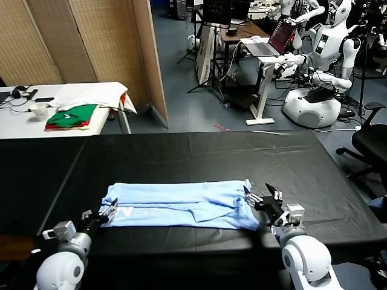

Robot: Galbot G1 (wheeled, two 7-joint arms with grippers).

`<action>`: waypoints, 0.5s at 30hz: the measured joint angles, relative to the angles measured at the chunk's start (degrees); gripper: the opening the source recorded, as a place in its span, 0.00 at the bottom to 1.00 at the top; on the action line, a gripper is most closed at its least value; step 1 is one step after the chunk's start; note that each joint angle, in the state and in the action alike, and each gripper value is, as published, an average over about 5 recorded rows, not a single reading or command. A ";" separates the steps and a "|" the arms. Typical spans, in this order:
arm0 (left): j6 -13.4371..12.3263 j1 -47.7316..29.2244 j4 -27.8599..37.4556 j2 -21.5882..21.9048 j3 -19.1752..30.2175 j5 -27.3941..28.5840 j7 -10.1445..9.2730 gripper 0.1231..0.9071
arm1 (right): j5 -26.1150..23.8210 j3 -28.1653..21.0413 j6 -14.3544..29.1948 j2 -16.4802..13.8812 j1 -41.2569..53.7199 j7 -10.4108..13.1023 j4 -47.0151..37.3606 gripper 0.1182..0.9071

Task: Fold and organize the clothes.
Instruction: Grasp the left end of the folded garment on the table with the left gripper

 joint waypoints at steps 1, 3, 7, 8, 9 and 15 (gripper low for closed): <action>0.00 0.03 0.02 -0.04 0.05 0.31 0.04 0.55 | -0.04 -0.05 0.02 0.06 0.06 -0.11 -0.05 1.00; 0.00 0.12 -0.05 -0.14 0.21 1.09 0.21 0.38 | -0.10 -0.11 0.07 0.13 0.19 -0.32 -0.16 1.00; 0.11 0.18 -0.39 -0.25 0.60 2.94 0.54 0.18 | -0.18 -0.17 0.22 0.20 0.37 -0.61 -0.38 1.00; 0.18 0.14 -0.43 -0.24 0.66 3.26 0.56 0.15 | -0.19 -0.19 0.26 0.22 0.39 -0.67 -0.41 1.00; 0.28 0.09 -0.46 -0.21 0.72 3.51 0.56 0.14 | -0.21 -0.21 0.30 0.26 0.39 -0.73 -0.43 1.00; 1.77 -0.36 -0.34 0.23 1.03 3.40 0.65 0.07 | -0.25 -0.32 0.39 0.68 0.42 -0.89 -0.43 1.00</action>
